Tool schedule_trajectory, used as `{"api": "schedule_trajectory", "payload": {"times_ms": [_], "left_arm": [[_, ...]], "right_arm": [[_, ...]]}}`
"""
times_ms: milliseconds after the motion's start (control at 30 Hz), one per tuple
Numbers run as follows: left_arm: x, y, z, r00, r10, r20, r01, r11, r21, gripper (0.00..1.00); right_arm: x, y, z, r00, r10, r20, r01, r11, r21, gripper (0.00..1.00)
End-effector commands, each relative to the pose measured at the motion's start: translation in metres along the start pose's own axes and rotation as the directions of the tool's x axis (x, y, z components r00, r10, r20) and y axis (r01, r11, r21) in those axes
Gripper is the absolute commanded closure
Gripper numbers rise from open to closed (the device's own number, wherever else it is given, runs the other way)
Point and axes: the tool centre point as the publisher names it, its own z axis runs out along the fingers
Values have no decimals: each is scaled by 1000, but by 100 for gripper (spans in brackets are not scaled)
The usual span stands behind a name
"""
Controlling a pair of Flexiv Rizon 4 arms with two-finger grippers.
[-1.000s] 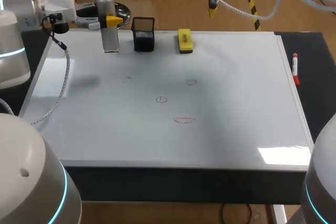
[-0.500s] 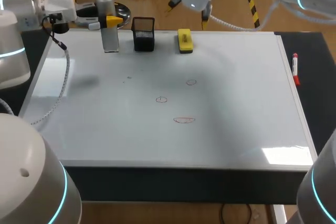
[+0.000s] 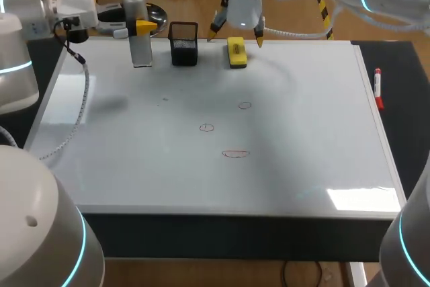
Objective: Pick up the inspection probe, press it on each red-marked spot on the whiteboard one by one, put down the probe, pick up the eraser, and wipe off all the red marks.
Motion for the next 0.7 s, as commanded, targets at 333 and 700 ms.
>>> {"api": "schedule_trajectory", "payload": {"times_ms": [333, 700], "left_arm": [[1, -1, 0, 1000, 2, 4, -2, 1000, 0, 100], [1, -1, 0, 1000, 2, 4, -2, 1000, 0, 100]], "right_arm": [[5, 11, 21, 999, -23, -37, 25, 998, 53, 0], [13, 11, 31, 998, -45, -50, 46, 999, 26, 0]]}}
